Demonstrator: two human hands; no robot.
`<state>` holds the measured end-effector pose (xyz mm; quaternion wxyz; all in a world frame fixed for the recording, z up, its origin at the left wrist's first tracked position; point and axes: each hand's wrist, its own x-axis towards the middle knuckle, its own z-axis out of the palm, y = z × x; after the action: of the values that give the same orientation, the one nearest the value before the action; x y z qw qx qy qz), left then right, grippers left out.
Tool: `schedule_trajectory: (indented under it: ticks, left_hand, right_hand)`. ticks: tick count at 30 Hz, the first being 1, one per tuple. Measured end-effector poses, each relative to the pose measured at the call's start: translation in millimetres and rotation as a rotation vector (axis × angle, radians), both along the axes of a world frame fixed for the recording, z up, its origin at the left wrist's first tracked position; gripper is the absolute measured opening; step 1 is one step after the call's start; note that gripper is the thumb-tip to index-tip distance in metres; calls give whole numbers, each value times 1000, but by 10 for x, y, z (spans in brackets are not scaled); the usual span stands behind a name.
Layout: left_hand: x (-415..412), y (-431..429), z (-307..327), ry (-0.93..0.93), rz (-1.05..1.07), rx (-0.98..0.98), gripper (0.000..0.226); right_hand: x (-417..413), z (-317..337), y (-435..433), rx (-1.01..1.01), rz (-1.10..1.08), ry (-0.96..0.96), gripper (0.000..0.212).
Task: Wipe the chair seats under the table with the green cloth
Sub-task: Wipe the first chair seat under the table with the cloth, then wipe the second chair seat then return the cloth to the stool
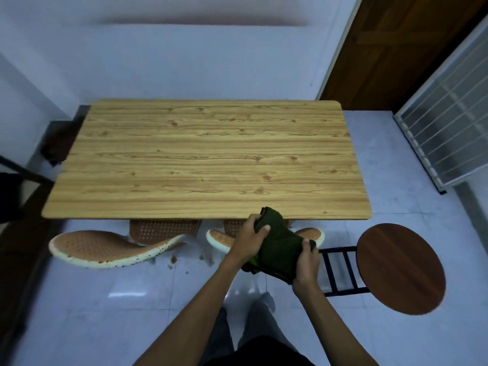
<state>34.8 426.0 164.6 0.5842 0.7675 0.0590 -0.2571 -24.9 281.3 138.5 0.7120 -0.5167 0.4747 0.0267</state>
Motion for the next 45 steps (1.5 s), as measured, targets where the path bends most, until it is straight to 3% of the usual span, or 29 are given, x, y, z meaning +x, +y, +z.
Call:
schedule_trajectory:
  ticks: [6, 10, 14, 16, 19, 22, 25, 31, 39, 45]
  left_hand:
    - [-66, 525, 486, -48, 69, -265, 29]
    - [-186, 1148, 672, -63, 114, -377, 32]
    - [-302, 2037, 801, -110, 267, -466, 28]
    - [-349, 2552, 832, -189, 332, -406, 27]
    - [-421, 3211, 769, -294, 314, -204, 28]
    - [-504, 3717, 593, -300, 315, -73, 30]
    - [-540, 4061, 459, -320, 329, 22, 33]
    - [-587, 4717, 172, -325, 258, 173, 32]
    - [-409, 5377, -118, -377, 111, 419, 28]
    - [-153, 5729, -280, -455, -87, 471, 24]
  right_hand:
    - [-114, 160, 779, 355, 78, -146, 60]
    - [-95, 318, 1569, 660, 34, -300, 64]
    - [-40, 468, 2387, 685, 16, -372, 59]
    - [-30, 583, 2811, 538, 33, -363, 59]
    - [-33, 551, 3189, 32, 70, -281, 65]
    - [3, 486, 3474, -210, 249, -212, 91]
    - [22, 523, 3689, -299, 334, -212, 55]
    - [4, 380, 4265, -620, 472, -224, 32]
    - [89, 245, 4905, -950, 605, -75, 32]
    - [125, 97, 5192, -1051, 629, 10, 31]
